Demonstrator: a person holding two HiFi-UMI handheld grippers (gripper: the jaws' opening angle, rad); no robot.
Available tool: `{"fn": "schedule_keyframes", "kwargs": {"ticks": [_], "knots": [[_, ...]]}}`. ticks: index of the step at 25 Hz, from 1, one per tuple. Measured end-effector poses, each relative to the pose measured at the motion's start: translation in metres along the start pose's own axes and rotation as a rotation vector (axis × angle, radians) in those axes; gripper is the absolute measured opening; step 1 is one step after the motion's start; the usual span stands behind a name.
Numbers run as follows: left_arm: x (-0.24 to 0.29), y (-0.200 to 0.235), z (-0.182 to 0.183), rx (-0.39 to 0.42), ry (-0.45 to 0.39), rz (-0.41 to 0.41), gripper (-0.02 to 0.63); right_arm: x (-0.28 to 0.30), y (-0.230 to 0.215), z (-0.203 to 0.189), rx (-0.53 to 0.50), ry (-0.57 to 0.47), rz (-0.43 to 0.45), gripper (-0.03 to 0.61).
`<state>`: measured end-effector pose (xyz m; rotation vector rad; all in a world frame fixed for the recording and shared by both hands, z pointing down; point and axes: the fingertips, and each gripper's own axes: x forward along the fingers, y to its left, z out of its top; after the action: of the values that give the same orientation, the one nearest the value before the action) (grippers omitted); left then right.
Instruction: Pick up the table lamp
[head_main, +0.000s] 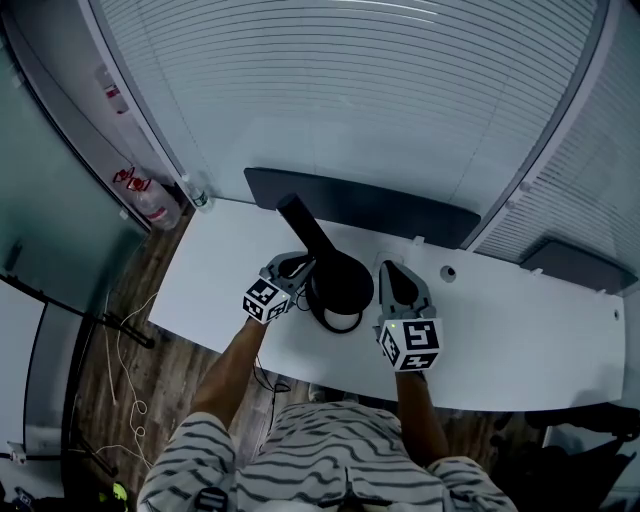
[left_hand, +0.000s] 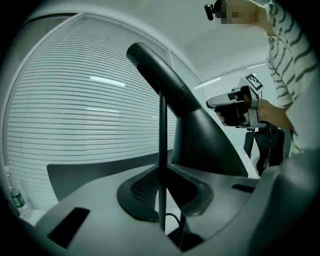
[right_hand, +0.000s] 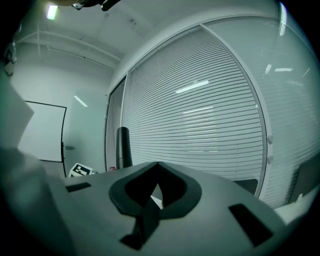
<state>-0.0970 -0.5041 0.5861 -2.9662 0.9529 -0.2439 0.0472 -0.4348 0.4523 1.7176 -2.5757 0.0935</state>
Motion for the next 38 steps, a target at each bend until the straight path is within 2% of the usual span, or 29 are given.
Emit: {"fn": "schedule_keyframes", "kwargs": {"ticks": [4, 10, 17, 24, 29, 38], "knots": [[0.004, -0.005, 0.006, -0.016, -0.004, -0.019, 0.038, 0.000, -0.004, 0.002, -0.002, -0.007, -0.002, 0.011], [0.002, -0.013, 0.020, 0.031, -0.002, -0.025, 0.038, 0.000, -0.007, 0.004, 0.003, -0.019, -0.006, 0.011], [-0.014, -0.005, 0.047, 0.049, -0.001, 0.042, 0.038, -0.002, -0.005, 0.006, 0.007, -0.027, -0.013, 0.012], [-0.030, -0.012, 0.090, 0.075, -0.021, 0.107, 0.038, -0.005, 0.005, 0.013, 0.003, -0.044, -0.003, 0.012], [-0.043, -0.017, 0.111, 0.020, -0.020, 0.170, 0.040, -0.014, 0.011, 0.024, 0.001, -0.068, 0.004, 0.012], [-0.057, -0.032, 0.133, -0.018, -0.027, 0.275, 0.040, -0.024, 0.012, 0.037, -0.005, -0.093, -0.007, 0.012]]}}
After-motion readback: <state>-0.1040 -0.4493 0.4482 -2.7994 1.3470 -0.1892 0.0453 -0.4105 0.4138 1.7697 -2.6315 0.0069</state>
